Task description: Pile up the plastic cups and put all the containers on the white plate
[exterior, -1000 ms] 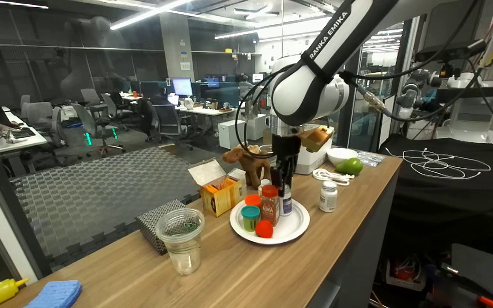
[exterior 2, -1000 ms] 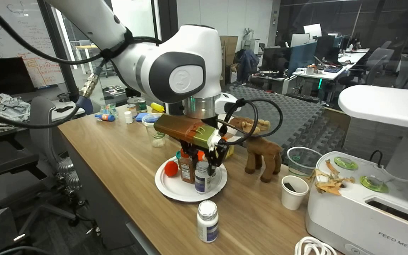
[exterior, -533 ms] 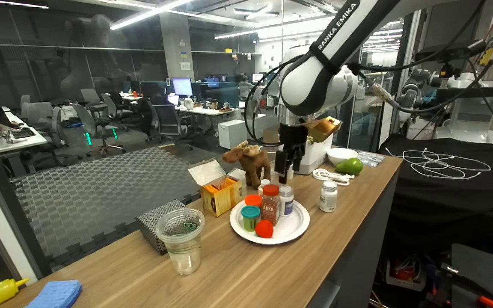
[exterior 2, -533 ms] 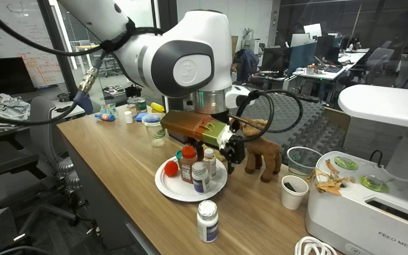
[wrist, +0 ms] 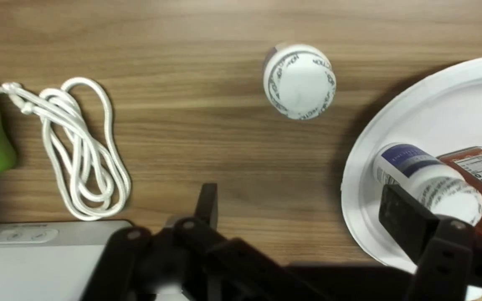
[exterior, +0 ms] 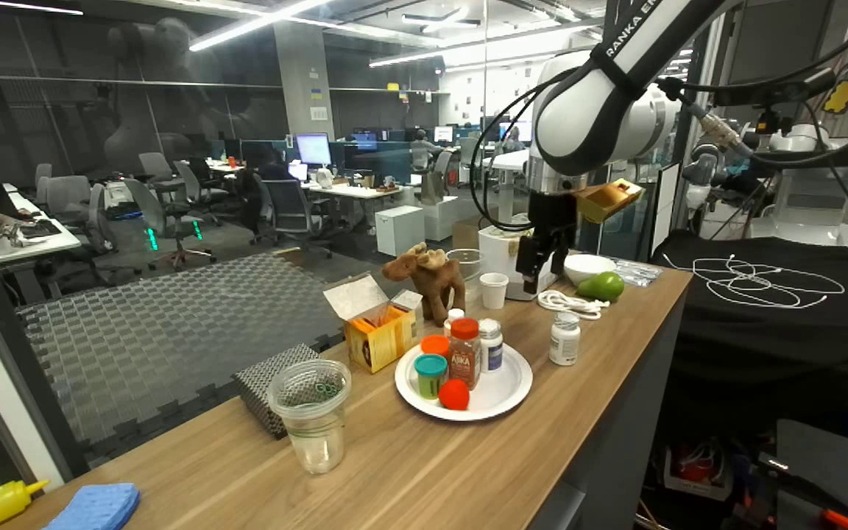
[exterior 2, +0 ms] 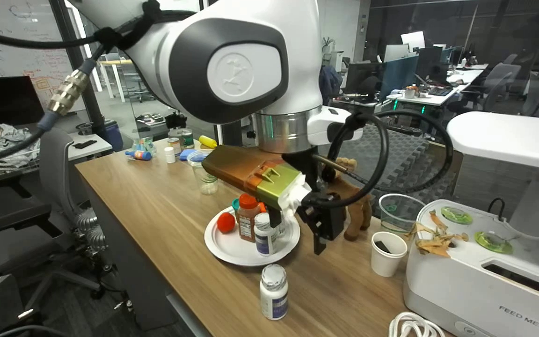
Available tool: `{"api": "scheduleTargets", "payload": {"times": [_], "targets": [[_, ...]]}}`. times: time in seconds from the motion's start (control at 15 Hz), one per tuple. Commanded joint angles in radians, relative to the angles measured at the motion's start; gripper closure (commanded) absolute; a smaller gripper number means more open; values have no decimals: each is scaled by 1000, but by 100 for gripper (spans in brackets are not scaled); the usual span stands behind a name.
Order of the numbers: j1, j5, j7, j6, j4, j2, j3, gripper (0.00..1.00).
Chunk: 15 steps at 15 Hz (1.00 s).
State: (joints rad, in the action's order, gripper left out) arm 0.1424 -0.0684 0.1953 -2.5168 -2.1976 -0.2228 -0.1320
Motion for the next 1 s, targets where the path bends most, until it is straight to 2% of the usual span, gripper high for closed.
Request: {"api": "scheduleTargets", "payload": {"times": [0.0,0.33,0.93], "targets": [[7,-10,-23,30,-75,81,-8,0],[8,1,-24,61,-98,81,-5,0],[16,53,-4,60,-71,11,10,0]]}}
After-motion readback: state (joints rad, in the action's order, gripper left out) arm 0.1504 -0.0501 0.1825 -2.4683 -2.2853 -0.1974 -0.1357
